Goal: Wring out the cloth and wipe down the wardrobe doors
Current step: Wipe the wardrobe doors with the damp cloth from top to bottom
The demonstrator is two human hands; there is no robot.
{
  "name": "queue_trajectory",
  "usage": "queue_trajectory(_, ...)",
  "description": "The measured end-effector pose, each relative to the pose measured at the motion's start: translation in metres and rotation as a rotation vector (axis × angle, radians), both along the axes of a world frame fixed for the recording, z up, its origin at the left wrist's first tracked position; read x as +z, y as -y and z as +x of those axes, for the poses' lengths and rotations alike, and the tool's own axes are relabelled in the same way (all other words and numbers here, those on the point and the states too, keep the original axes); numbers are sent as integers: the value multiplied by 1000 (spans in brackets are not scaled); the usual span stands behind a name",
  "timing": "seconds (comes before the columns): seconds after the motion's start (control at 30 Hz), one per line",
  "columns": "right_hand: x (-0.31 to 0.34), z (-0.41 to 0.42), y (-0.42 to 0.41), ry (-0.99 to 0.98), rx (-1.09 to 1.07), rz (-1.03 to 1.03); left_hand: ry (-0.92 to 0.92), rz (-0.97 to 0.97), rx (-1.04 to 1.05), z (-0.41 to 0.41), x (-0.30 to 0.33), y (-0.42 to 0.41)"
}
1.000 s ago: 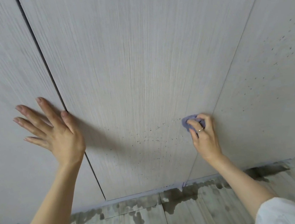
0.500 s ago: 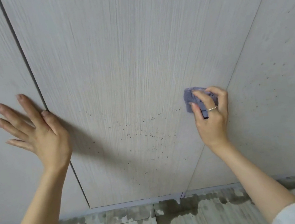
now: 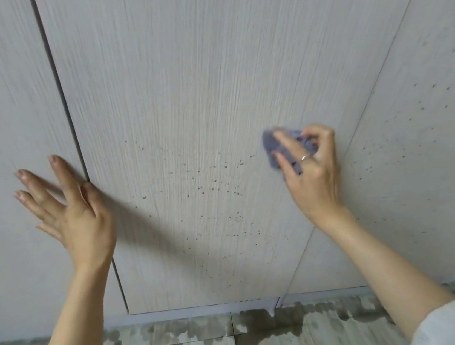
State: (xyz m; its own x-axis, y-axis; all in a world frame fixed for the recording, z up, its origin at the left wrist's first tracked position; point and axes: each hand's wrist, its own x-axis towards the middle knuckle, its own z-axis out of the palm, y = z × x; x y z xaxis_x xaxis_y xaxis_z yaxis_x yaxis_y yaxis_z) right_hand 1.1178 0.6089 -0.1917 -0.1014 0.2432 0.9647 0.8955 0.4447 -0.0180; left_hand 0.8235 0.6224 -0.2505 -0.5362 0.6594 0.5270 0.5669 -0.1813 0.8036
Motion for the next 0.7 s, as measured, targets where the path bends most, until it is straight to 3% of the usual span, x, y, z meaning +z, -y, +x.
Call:
queue_trajectory(0.07, 8, -12, -7, -201, -3, 38, 9, 6, -5, -1, 0, -1)
queue_trajectory(0.13, -13, -24, -10, -158, 45, 27, 27, 13, -9, -2, 0, -1)
queue_trajectory(0.27, -94, -21, -5, 522, 81, -217, 40, 27, -42, -5, 0, -1)
queue_trajectory(0.33, -101, -14, -1, 670, 66, -294, 51, 23, -48, -7, -1, -2)
queue_trajectory(0.4, -80, -18, 2, 573, 85, -312, 57, 20, -55, -6, 0, -2)
queue_trajectory(0.57, 3, -49, -11, -103, 113, -5, 86, 27, -50, -4, 2, -1)
queue_trajectory(0.63, 5, -64, -16, -135, 89, 1, 86, 29, -55, -4, 2, -1)
queue_trajectory(0.7, -14, -73, -12, 79, 73, -168, 83, 20, -63, -5, 2, -2)
